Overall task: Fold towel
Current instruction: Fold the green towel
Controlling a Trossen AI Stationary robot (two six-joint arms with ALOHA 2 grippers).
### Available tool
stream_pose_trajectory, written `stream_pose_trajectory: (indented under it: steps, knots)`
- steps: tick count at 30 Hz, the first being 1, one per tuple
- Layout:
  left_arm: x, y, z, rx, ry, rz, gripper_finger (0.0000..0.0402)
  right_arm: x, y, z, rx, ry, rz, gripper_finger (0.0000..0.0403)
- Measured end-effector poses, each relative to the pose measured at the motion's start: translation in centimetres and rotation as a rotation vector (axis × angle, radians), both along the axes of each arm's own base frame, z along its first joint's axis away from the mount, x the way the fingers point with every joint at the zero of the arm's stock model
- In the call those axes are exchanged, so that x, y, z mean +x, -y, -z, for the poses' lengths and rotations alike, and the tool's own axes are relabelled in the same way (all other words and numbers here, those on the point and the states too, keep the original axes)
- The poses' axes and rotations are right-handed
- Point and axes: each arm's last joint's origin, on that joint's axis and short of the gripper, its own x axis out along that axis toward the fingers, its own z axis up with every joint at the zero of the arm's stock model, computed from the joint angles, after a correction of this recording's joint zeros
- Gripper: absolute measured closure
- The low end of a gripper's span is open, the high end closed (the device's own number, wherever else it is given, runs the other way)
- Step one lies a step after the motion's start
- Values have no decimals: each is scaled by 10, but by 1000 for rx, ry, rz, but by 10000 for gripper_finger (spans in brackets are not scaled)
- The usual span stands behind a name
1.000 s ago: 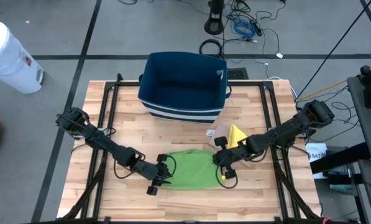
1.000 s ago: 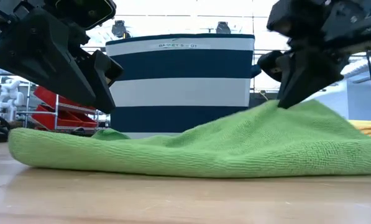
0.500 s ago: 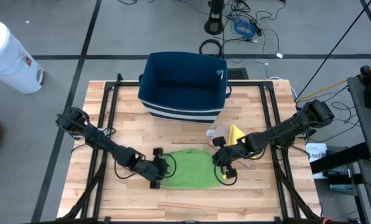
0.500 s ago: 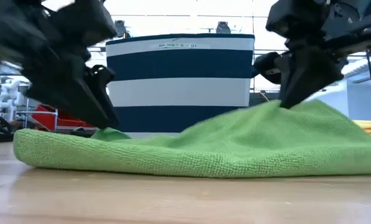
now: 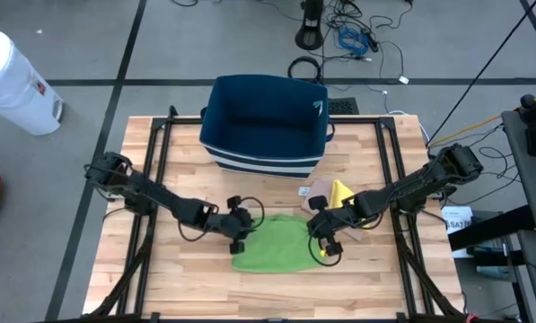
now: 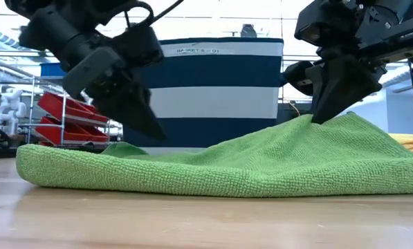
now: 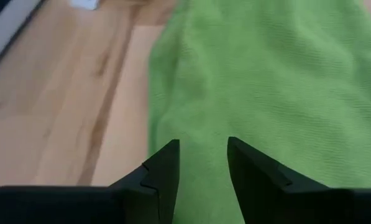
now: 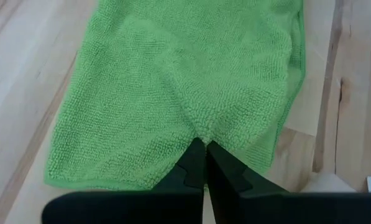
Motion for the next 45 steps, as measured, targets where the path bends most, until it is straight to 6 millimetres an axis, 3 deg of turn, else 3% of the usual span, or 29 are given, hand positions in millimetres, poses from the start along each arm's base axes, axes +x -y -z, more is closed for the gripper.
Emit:
stream_pose_trajectory:
  steps: [6,14,28,37,45]
  knots:
    - [7,-9,7,-37,-22,75,262,1,0,0,2,8,-1,403]
    - [14,-20,25,-31,-52,47,271,1,0,-1,3,14,-2,403]
    - [14,-18,24,-19,-54,102,396,1,0,-1,3,13,-2,403]
    - [26,-10,9,153,47,175,357,1,0,-1,8,13,5,403]
    - [30,-26,10,110,32,211,299,1,0,-1,10,14,8,403]
